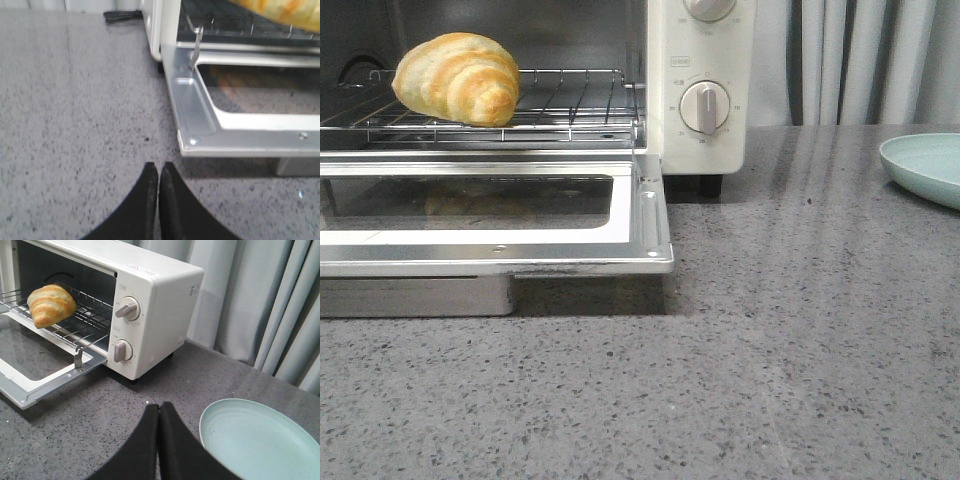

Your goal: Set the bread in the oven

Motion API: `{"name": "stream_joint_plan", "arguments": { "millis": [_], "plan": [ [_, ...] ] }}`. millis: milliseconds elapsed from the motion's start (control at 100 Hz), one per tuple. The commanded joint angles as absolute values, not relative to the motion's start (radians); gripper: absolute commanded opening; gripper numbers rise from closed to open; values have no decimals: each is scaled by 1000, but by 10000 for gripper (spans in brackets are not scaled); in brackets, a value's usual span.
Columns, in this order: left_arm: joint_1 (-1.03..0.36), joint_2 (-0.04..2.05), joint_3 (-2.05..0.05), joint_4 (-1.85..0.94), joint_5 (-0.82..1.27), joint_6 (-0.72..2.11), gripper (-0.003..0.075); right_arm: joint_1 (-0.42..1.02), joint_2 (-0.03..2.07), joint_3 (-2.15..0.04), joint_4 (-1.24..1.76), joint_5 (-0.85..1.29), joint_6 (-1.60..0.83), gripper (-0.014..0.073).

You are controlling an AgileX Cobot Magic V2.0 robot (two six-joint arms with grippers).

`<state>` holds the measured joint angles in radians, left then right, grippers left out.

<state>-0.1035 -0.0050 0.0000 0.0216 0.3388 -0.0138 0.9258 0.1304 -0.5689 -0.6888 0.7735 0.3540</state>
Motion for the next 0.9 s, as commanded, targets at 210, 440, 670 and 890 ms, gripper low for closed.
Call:
{"name": "stream_joint_plan", "arguments": {
  "millis": [210,440,670,890],
  "plan": [
    [-75,-33,23,0,300,-32,-21,923,143,-591,-733,718,355,-50],
    [-75,-33,23,0,300,-32,-21,923,143,-591,-733,718,355,-50],
    [-75,-33,23,0,300,-32,-21,923,143,-591,-733,718,355,-50],
    [-75,-33,23,0,300,-32,-21,923,143,-577,-733,721,355,-50]
  ]
}}
